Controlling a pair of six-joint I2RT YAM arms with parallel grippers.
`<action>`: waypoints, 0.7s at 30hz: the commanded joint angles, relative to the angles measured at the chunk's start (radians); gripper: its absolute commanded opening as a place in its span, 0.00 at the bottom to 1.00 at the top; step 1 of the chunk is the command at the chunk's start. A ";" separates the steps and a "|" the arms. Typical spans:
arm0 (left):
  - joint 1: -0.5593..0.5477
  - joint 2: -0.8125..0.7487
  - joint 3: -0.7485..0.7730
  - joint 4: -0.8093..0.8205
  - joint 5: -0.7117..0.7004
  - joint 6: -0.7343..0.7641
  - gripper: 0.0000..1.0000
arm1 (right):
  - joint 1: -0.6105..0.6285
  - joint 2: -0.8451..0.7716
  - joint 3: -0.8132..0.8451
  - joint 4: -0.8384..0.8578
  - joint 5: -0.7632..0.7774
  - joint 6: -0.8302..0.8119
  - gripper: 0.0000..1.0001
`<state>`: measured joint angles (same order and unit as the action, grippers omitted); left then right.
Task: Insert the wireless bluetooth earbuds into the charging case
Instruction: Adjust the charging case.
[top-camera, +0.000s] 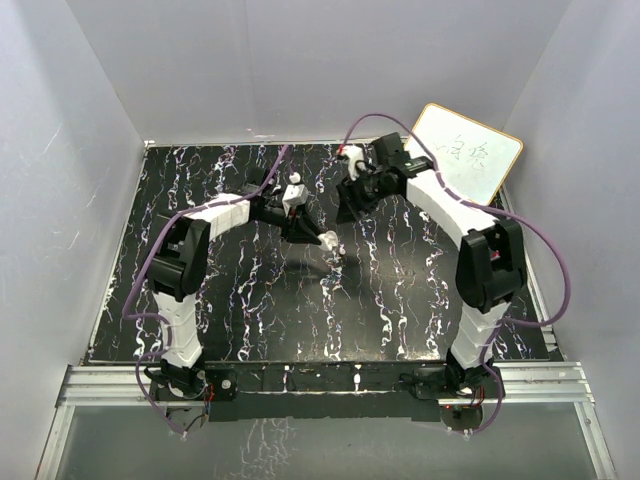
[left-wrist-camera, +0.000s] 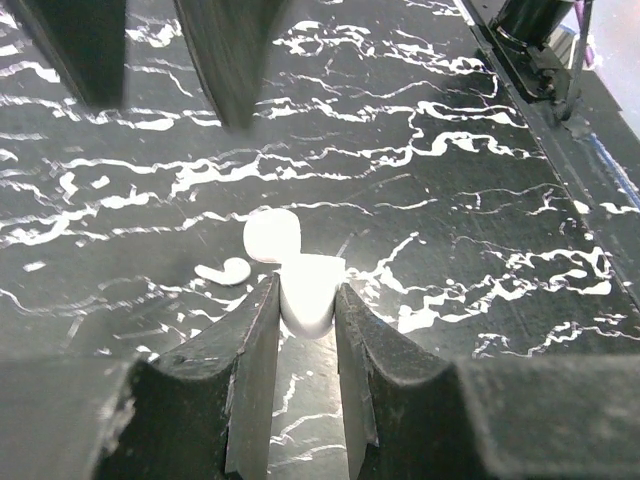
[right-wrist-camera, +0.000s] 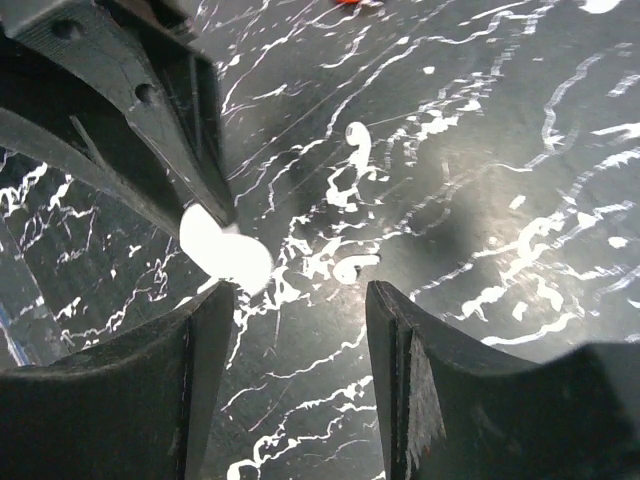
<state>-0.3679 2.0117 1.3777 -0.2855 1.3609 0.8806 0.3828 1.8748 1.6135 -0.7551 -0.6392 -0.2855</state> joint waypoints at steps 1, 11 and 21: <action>0.012 -0.137 -0.172 0.502 -0.041 -0.377 0.00 | -0.094 -0.174 -0.136 0.287 -0.061 0.142 0.54; 0.016 -0.077 -0.537 2.071 -0.295 -1.440 0.00 | -0.108 -0.394 -0.576 0.957 0.041 0.483 0.53; -0.020 -0.223 -0.708 2.074 -0.513 -1.254 0.00 | -0.108 -0.462 -0.738 1.219 0.035 0.585 0.52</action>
<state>-0.3828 1.9240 0.7048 1.5299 0.9504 -0.4049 0.2749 1.4673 0.9112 0.2348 -0.6075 0.2302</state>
